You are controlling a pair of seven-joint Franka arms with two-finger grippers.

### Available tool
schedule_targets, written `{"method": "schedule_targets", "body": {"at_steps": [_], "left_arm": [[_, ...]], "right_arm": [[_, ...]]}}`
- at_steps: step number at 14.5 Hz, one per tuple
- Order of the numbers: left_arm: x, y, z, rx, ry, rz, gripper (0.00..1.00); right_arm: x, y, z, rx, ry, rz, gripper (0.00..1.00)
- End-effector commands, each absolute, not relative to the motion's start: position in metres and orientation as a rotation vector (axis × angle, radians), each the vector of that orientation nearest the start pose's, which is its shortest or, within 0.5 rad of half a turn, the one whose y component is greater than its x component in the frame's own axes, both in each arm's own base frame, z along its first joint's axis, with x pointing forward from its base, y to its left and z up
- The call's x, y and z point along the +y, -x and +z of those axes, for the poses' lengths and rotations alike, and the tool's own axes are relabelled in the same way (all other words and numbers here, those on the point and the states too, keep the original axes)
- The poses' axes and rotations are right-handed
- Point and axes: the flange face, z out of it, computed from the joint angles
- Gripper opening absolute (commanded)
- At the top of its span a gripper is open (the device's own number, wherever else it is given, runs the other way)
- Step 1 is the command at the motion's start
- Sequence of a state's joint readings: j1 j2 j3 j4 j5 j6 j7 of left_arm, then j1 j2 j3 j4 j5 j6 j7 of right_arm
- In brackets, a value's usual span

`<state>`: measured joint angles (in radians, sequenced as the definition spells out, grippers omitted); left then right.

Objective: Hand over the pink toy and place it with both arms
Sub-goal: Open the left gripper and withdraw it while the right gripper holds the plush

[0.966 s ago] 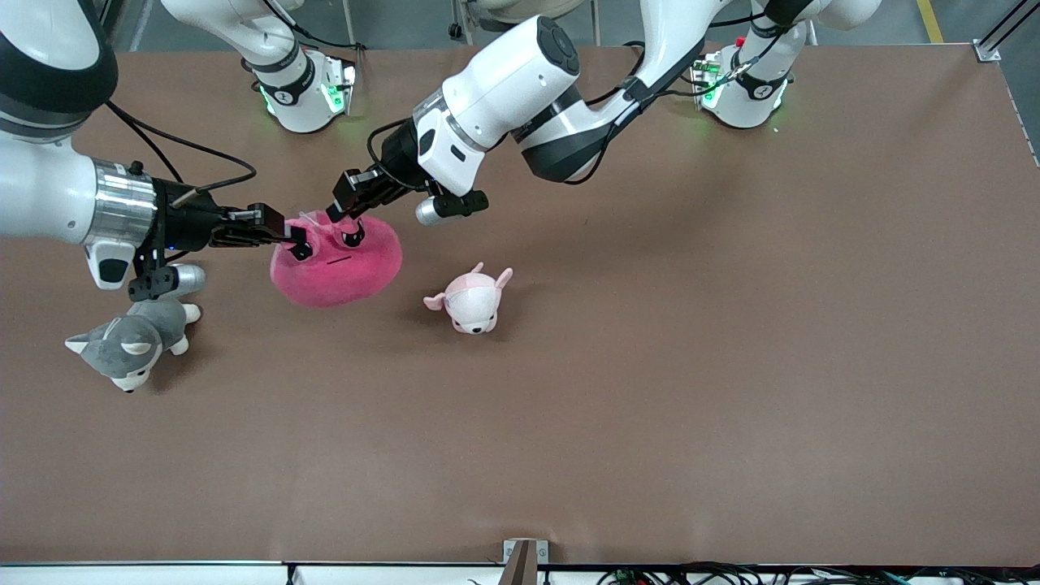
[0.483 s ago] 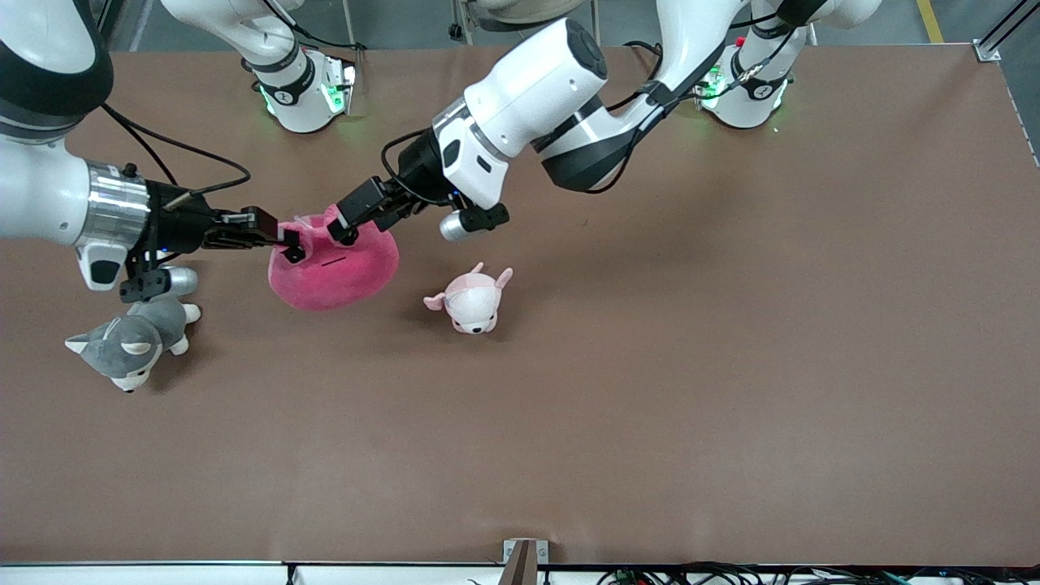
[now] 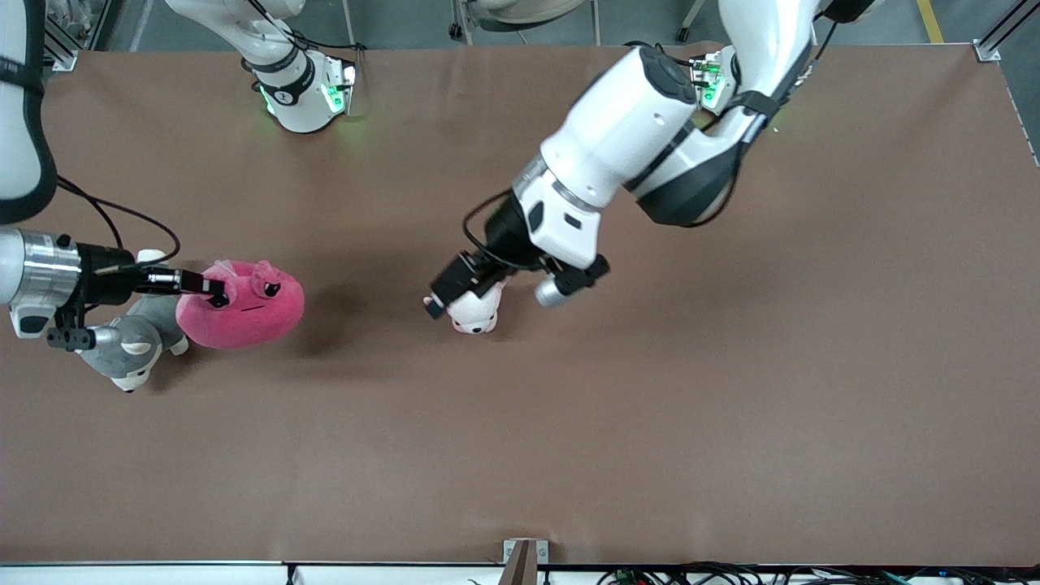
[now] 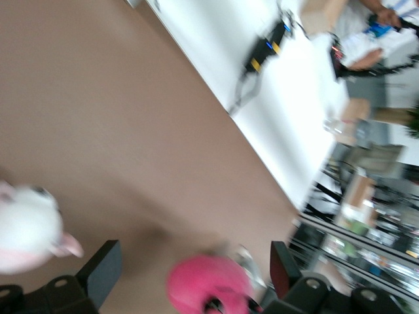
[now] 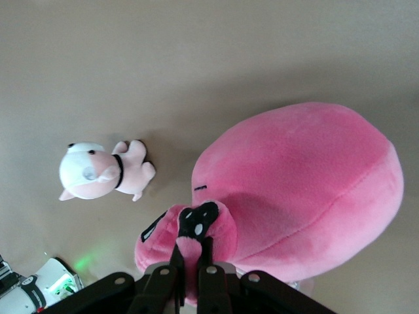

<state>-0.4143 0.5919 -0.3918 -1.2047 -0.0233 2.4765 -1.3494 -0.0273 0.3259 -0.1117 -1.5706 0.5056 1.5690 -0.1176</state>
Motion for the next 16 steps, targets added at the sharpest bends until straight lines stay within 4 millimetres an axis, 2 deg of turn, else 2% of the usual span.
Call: {"method": "schedule_targets", "body": {"at_steps": [1, 3, 4, 6, 7, 9, 14, 16], "left_arm": [[-0.455, -0.605, 0.523, 0.79, -2.452, 0.238, 1.0], [-0.423, -0.617, 0.503, 0.721, -2.65, 0.218, 1.0], [-0.411, -0.616, 0.49, 0.662, -2.783, 0.19, 1.0], [-0.372, -0.621, 0.481, 0.543, -3.024, 0.207, 1.0], [-0.359, -0.619, 0.484, 0.511, -3.099, 0.183, 1.0], [-0.318, -0.624, 0.496, 0.474, -3.183, 0.117, 1.0], [-0.269, -0.624, 0.51, 0.304, -3.285, -0.015, 1.0], [-0.244, -0.631, 0.516, 0.349, -3.282, -0.015, 1.0]], "right_arm": [[-0.021, -0.629, 0.415, 0.131, 2.597, 0.402, 0.01], [-0.017, -0.632, 0.398, 0.137, 2.567, 0.429, 0.01], [-0.015, -0.634, 0.389, 0.132, 2.533, 0.437, 0.01], [-0.018, -0.636, 0.372, 0.116, 2.51, 0.449, 0.01], [-0.021, -0.637, 0.366, 0.114, 2.5, 0.449, 0.01], [-0.016, -0.638, 0.354, 0.108, 2.445, 0.455, 0.01], [-0.017, -0.64, 0.335, 0.124, 2.412, 0.476, 0.02], [-0.014, -0.641, 0.33, 0.133, 2.387, 0.48, 0.02]]}}
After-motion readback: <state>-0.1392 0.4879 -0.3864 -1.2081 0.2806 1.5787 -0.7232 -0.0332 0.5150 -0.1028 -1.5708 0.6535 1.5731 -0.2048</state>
